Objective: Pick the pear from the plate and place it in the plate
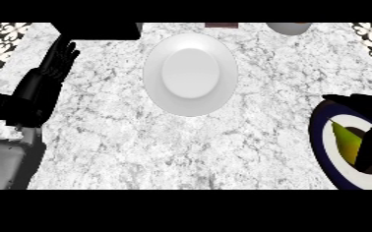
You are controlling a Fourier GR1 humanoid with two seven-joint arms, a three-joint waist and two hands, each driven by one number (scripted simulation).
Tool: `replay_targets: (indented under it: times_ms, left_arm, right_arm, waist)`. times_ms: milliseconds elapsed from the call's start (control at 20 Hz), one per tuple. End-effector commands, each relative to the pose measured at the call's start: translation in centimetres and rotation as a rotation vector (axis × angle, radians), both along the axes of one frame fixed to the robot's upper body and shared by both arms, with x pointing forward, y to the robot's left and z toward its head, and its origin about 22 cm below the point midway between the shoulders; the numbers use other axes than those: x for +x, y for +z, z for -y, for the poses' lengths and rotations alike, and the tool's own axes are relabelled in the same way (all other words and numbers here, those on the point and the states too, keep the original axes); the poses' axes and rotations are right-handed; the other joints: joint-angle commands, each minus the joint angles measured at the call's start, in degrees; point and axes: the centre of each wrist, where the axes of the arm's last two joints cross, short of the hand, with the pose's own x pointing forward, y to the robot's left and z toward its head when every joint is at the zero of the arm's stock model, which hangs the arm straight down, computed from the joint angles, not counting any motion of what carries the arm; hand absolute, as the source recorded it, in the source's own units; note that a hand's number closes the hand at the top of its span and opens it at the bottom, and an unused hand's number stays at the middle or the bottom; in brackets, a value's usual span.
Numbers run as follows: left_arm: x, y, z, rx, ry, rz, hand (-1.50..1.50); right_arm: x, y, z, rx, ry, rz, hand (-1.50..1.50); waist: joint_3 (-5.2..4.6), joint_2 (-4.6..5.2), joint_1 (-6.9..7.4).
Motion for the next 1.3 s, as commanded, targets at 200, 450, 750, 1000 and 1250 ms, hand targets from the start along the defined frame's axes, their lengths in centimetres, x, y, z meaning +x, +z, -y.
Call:
replay_targets:
  times_ms: [200, 450, 750, 1000, 1250]
  left_arm:
    - [-0.8, 1.4, -0.1, -0.003, 0.001, 0.003, 0.0]
    - [-0.6, -0.6, 0.7, -0.002, -0.001, -0.005, 0.0]
    - [-0.3, 1.0, 0.7, 0.003, 0.001, 0.022, 0.0]
    - [0.1, 0.3, 0.0, 0.003, -0.006, -0.008, 0.0]
    - [-0.2, 0.2, -0.6, 0.005, 0.06, 0.002, 0.0]
  right_arm:
    - [-0.9, -3.2, 2.8, 0.02, 0.015, -0.077, -1.5]
    - [-0.9, -5.4, 2.7, -0.029, -0.001, -0.105, -1.5]
    - [0.1, -8.5, 0.9, 0.031, 0.002, -0.028, 1.5]
    - [0.3, -6.9, 0.6, -0.009, 0.06, 0.216, 1.5]
    - [-2.0, -7.3, 0.5, -0.165, -0.227, 0.371, 1.5]
  waist:
    - [0.02, -0.06, 0.08]
    - [0.01, 0.0, 0.05]
    - [0.06, 0.11, 0.46]
    - [0.02, 0.01, -0.02]
    - [-0.1, -0.71, -2.67]
